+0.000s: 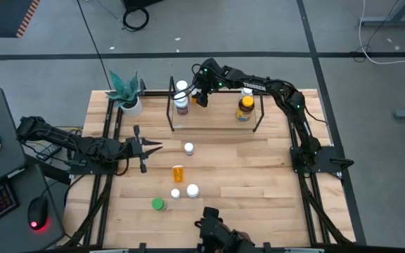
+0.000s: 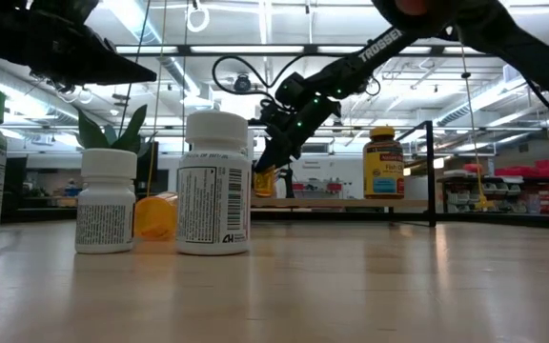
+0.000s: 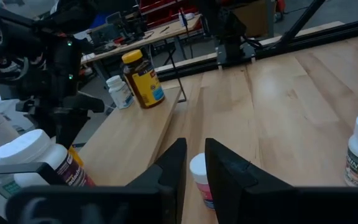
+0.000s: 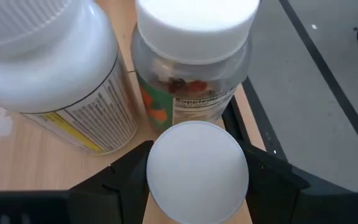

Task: Pick and place medicine bottles onto shelf by color
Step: Put the top orange pill bottle on the shelf

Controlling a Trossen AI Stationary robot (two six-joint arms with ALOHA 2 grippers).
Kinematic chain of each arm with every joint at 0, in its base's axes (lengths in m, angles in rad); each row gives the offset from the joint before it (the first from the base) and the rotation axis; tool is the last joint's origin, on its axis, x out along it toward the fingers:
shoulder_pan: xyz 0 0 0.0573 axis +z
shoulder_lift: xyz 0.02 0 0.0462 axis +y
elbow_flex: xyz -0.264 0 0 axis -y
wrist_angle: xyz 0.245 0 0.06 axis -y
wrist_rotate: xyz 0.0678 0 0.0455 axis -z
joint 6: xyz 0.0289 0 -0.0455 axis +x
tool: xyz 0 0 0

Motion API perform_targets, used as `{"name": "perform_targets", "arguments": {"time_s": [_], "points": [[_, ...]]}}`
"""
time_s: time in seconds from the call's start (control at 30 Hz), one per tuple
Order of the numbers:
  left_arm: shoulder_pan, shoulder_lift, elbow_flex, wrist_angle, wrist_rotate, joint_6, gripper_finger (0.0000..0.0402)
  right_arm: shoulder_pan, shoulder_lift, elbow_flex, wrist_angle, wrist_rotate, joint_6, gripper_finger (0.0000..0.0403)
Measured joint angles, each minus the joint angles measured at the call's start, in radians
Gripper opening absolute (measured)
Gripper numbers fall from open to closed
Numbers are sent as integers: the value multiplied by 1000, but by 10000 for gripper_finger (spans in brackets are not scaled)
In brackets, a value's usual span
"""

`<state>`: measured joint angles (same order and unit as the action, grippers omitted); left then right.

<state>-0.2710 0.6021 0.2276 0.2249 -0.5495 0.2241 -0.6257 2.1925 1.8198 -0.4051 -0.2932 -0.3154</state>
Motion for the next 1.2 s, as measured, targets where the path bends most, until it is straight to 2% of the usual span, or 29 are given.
{"name": "perform_targets", "arguments": {"time_s": [0.8, 1.2], "points": [[0, 0, 0, -6, 1, -3, 67, 4, 16, -3, 7, 2, -19, 228], [0, 0, 0, -6, 0, -4, 67, 18, 16, -3, 7, -4, -17, 281]]}}
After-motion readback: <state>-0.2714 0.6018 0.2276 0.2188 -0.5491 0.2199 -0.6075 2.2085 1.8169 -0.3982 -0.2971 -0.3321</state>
